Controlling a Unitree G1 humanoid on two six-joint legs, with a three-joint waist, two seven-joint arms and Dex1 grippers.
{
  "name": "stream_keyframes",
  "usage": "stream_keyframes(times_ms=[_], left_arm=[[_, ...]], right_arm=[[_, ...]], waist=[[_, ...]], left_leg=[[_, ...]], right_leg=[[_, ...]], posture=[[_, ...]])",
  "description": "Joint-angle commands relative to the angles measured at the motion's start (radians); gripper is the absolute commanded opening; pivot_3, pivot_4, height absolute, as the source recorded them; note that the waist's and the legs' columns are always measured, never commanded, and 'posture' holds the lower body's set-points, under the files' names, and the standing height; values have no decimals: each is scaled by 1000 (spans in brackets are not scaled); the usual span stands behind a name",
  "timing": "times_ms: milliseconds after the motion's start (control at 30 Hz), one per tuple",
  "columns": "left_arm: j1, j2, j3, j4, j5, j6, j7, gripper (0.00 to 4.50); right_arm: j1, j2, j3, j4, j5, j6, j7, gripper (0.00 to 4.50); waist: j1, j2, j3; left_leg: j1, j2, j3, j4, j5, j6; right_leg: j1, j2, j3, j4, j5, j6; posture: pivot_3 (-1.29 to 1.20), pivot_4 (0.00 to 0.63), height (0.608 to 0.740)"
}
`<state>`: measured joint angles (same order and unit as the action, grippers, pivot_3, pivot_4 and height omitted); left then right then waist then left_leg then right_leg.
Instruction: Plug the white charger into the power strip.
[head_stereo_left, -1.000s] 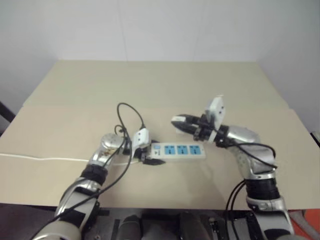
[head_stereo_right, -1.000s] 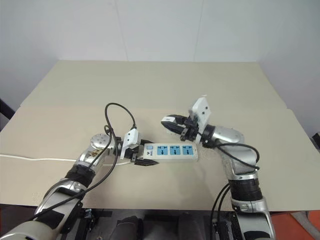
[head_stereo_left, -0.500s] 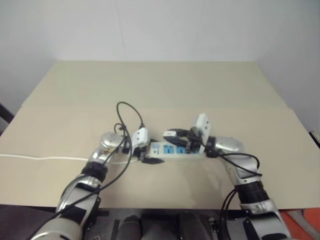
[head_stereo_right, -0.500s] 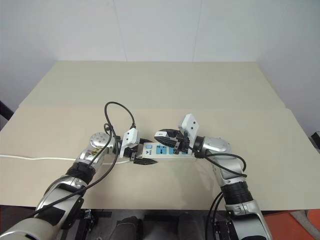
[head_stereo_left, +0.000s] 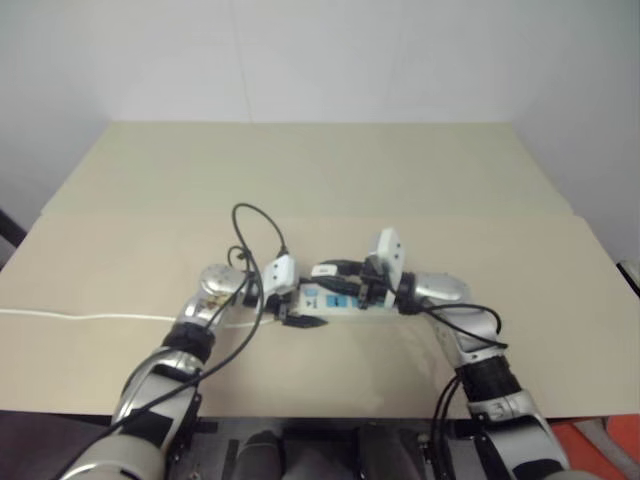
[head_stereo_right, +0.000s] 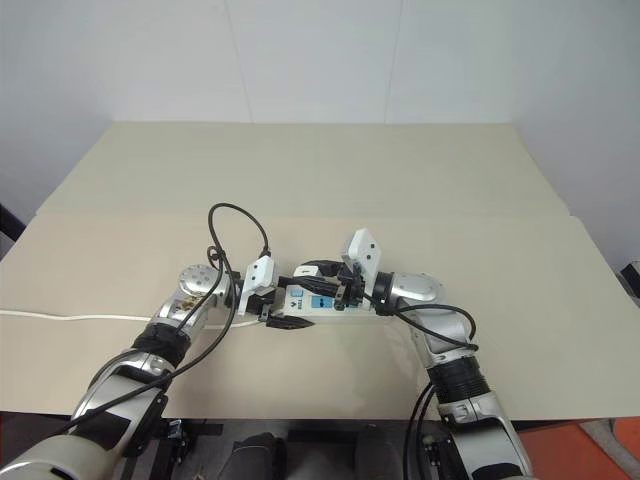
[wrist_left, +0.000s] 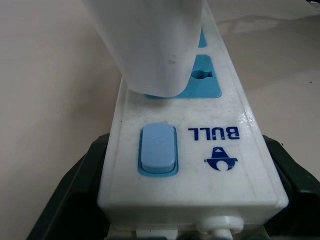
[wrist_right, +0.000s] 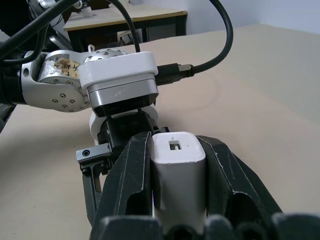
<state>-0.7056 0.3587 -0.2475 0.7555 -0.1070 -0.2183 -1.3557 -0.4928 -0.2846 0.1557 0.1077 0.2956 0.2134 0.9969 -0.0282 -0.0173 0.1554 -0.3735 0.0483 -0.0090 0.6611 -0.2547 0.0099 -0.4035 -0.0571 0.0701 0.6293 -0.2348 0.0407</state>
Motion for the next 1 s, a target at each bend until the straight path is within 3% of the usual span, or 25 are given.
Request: stream_keyframes(times_ms=[33,1000], left_arm=[[-6,17,-7,2,31,-3,0,3329],[20,46,-6,-36,20,14,-30,3329]], right_arm=[[-19,11,5,15,-3,-34,0,1142],[-95,-60,-35,181,0,-105,82,1142]], waist=[[0,0,0],[-12,0,0]], left_leg=[[0,0,0,0,0,0],[0,0,0,0,0,0]], right_leg=[[0,0,0,0,0,0],[0,0,0,0,0,0]], posture=[[0,150,740],[0,150,740]])
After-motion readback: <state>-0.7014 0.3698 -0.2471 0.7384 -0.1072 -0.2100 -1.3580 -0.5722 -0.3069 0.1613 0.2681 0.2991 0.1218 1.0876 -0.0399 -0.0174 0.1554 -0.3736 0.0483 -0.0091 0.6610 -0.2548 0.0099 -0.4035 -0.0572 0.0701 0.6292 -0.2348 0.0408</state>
